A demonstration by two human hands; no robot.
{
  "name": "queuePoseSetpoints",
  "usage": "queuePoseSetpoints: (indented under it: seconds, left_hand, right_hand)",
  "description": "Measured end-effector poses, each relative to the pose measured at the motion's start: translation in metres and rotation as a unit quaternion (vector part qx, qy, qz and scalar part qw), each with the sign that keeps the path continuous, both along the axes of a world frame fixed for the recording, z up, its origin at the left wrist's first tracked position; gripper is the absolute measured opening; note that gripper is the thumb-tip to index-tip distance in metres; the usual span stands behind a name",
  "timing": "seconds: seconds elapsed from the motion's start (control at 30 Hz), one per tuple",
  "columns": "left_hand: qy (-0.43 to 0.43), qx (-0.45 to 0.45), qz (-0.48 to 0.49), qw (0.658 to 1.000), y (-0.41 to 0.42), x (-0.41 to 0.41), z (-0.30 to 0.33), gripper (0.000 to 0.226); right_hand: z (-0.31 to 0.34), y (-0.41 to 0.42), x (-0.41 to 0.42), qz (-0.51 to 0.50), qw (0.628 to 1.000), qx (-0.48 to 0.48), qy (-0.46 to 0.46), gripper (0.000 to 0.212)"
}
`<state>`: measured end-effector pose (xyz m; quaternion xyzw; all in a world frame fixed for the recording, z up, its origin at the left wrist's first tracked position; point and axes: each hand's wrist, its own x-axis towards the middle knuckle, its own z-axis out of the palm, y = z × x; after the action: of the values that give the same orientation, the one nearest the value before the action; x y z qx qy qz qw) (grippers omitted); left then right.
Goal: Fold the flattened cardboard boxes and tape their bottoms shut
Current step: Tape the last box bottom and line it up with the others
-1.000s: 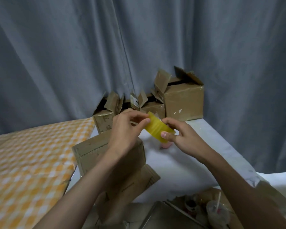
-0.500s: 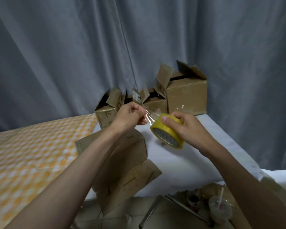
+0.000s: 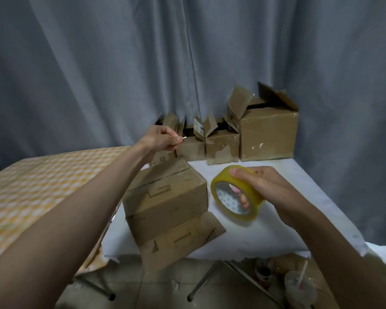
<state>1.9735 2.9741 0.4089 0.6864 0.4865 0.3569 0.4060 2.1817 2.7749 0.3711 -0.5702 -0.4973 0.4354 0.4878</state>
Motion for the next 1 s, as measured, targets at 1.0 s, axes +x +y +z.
queuePoseSetpoints:
  seconds: [1.0]
  left_hand:
    - [0.065, 0.039, 0.061, 0.995, 0.074, 0.004, -0.064, 0.016]
  right_hand:
    - [-0.020, 0.007, -0.017, 0.029, 0.997, -0.074, -0.009, 0.025]
